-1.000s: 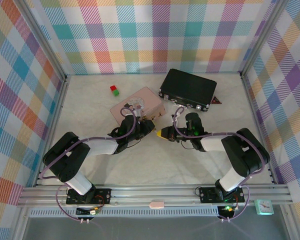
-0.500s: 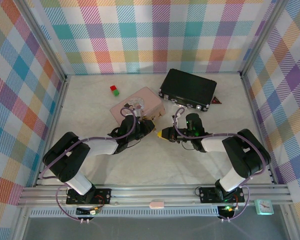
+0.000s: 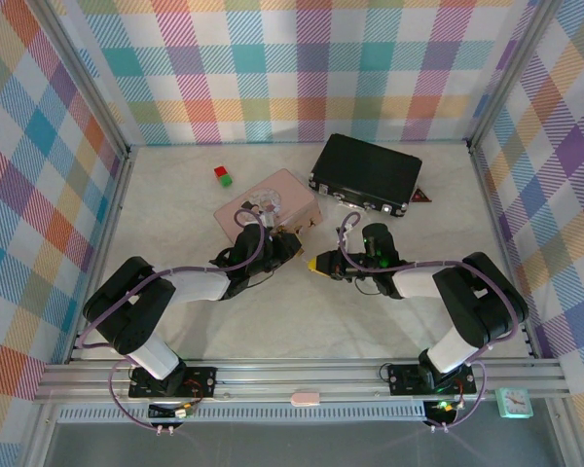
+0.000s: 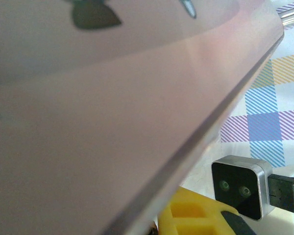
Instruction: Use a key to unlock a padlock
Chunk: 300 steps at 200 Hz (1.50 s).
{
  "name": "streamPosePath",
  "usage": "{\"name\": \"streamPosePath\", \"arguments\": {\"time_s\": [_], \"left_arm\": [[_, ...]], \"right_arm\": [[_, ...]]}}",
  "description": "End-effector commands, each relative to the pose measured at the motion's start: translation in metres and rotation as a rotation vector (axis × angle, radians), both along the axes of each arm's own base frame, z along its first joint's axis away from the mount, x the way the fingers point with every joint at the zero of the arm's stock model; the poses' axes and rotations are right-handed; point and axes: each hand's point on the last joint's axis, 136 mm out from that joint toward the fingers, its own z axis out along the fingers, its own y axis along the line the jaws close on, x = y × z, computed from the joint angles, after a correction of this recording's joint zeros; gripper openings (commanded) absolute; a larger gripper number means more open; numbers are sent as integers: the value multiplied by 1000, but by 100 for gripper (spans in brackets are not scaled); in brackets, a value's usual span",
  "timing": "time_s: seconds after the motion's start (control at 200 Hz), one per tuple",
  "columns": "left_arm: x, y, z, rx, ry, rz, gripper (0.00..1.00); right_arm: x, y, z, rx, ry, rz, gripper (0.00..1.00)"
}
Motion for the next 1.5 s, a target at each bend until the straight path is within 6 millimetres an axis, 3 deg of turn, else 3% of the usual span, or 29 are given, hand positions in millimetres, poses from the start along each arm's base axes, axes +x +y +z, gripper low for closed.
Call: {"name": "streamPosePath", "arguments": {"time_s": [0.0,0.625,0.845,1.495], "left_arm": [[1,-8,35,-93,-76,-15,0],[-2,-9,35,-99,-77,-23,0],[-9,-8,32,-114,-59,-28,0],[-15,-18,60,-168,-84,-94,0]], "right_arm": [[5,9,11,38,-35,19,0],[10,14,19,88,-41,13,0],[17,19,38,146,-76,16,0],[41,18,40,102,-54,36,0]]}}
